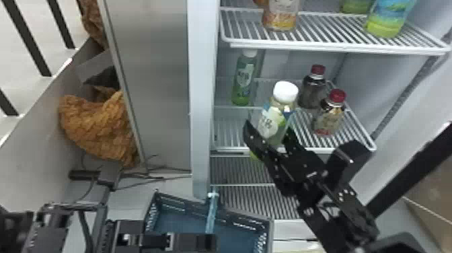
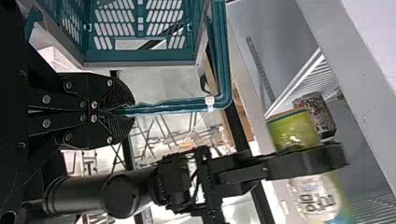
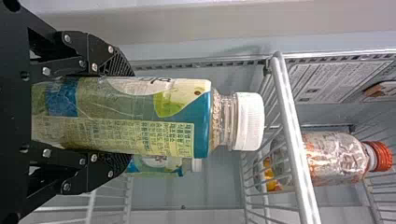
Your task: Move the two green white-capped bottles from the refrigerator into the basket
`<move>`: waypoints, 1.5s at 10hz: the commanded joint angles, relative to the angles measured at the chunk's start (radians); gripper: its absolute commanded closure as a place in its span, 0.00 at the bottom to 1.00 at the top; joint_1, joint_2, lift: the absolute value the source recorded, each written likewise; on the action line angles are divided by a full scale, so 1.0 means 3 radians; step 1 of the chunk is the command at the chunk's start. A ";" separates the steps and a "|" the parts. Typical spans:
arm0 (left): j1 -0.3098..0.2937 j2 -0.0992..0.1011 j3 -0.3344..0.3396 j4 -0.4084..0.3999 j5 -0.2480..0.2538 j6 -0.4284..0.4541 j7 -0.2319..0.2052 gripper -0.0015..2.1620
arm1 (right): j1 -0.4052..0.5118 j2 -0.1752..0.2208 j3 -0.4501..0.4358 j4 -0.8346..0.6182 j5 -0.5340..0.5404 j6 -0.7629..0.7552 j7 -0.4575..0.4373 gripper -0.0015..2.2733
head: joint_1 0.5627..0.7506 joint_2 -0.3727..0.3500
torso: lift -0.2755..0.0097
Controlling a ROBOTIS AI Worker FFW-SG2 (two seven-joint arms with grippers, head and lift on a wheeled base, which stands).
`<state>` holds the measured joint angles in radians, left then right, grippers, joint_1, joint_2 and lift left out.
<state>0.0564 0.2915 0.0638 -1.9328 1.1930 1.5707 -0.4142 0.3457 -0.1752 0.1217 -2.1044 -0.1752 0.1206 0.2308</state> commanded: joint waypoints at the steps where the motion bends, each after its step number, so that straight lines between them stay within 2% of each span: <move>1: 0.0000 0.0000 0.0000 0.0000 -0.0002 0.0002 0.0000 0.54 | 0.0304 0.0042 -0.0153 -0.0303 -0.0008 0.0162 0.0059 0.31 | 0.70 0.35 | 0.04; 3: 0.0008 0.0000 0.0013 -0.0008 -0.0022 0.0002 0.0000 0.54 | 0.0680 0.0098 -0.0306 -0.0663 -0.0008 0.0400 0.0228 0.31 | 0.70 0.32 | 0.04; 5: 0.0008 -0.0005 0.0020 -0.0008 -0.0028 0.0002 0.0000 0.54 | 0.0983 0.0098 -0.0386 -0.1048 -0.0001 0.0825 0.0402 0.31 | 0.70 0.30 | 0.04; 8: 0.0000 0.0000 0.0033 -0.0008 -0.0042 0.0002 0.0000 0.54 | 0.1204 0.0098 -0.0505 -0.1490 0.0052 0.1578 0.0627 0.31 | 0.70 0.31 | 0.04; 10: 0.0000 0.0000 0.0033 -0.0008 -0.0048 0.0002 0.0000 0.54 | 0.1236 0.0062 -0.0559 -0.1596 0.0046 0.1987 0.0719 0.31 | 0.70 0.30 | 0.04; 12: 0.0000 0.0000 0.0033 -0.0008 -0.0048 0.0002 0.0000 0.54 | 0.1114 -0.0009 -0.0519 -0.1588 0.0059 0.2461 0.0882 0.31 | 0.70 0.30 | 0.04; 15: -0.0008 -0.0005 0.0027 -0.0008 -0.0055 0.0002 0.0000 0.54 | 0.0868 0.0001 -0.0492 -0.1506 0.0046 0.3026 0.1077 0.31 | 0.70 0.33 | 0.04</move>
<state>0.0539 0.2899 0.0718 -1.9353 1.1767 1.5707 -0.4142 0.6234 -0.1737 -0.0262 -2.5631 -0.1601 0.9909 0.5545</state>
